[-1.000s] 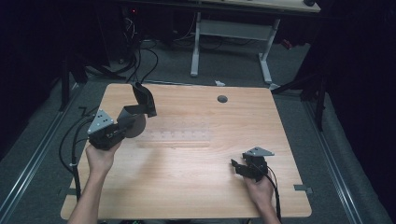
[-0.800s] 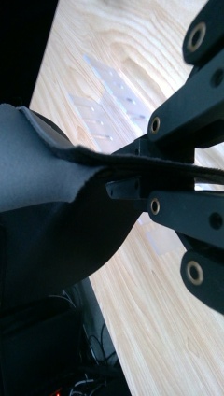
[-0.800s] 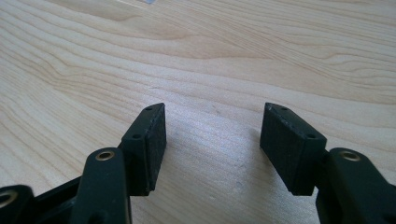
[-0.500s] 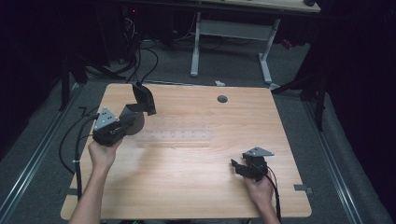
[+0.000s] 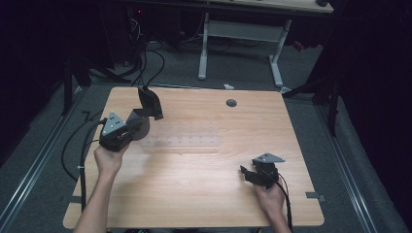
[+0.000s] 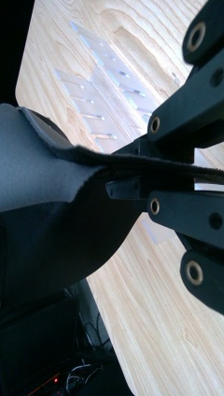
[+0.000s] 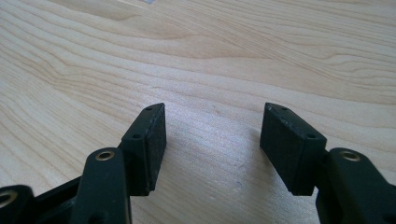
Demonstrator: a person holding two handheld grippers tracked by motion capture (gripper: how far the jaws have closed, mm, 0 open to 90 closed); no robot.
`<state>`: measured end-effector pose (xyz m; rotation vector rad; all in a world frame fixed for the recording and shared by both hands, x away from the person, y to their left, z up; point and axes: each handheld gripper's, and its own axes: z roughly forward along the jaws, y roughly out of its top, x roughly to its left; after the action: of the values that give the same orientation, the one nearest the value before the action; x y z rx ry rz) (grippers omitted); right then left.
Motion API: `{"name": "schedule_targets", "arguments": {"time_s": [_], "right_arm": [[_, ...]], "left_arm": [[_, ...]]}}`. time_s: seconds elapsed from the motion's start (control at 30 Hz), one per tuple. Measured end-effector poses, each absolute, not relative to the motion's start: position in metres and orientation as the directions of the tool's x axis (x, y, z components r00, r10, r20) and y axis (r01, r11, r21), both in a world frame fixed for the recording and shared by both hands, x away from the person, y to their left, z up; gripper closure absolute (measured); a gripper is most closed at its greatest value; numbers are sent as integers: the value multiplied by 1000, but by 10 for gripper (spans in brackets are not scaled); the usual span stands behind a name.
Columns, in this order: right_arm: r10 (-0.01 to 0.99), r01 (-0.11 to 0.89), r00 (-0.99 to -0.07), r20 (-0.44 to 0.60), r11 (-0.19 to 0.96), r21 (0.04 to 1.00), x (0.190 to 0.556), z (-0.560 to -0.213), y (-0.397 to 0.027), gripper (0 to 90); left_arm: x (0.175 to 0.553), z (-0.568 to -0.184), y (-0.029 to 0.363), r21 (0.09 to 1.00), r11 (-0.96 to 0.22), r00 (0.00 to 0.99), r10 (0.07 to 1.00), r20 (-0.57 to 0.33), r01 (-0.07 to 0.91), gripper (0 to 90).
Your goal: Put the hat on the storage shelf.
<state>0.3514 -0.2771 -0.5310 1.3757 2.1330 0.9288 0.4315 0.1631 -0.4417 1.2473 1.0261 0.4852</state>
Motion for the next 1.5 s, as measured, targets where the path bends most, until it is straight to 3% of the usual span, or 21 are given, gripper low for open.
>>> {"name": "schedule_targets", "arguments": {"time_s": [0.6,1.5], "right_arm": [[913,622,-409,-3,281,731,351,-531,-276,409],[912,620,-410,-12,289,730,351,-531,-275,404]], "left_arm": [[435,-443,157,911,344,444,796,-412,229,866],[430,-475,155,891,348,398,803,-444,291,848]]}}
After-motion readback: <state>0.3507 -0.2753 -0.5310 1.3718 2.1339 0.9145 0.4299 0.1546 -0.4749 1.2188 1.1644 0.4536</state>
